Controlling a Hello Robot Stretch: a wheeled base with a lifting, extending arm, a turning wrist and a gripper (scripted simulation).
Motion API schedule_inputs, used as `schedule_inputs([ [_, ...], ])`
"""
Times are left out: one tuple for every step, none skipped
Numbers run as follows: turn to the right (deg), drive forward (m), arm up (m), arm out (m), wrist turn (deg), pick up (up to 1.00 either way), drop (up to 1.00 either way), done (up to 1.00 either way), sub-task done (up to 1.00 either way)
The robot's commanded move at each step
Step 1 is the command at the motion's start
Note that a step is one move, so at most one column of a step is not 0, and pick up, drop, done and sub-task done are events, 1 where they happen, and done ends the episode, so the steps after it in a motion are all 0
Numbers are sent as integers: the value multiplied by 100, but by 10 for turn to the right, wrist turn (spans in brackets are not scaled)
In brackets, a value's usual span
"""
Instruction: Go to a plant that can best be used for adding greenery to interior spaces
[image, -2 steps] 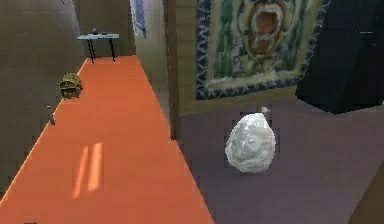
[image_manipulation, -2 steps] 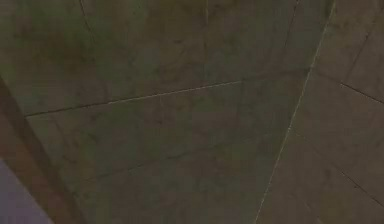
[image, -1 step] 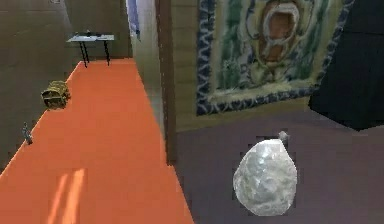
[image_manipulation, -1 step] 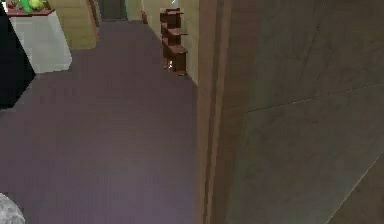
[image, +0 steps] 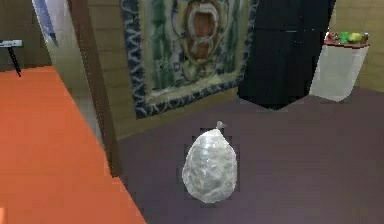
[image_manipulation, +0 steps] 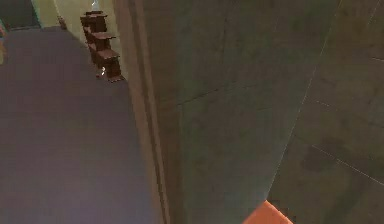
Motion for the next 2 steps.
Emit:
schedule_inputs([
  [0, 15, 0, 0, 0, 0, 0, 0, 0],
  [420, 0, 0, 0, 0, 0, 0, 0, 0],
])
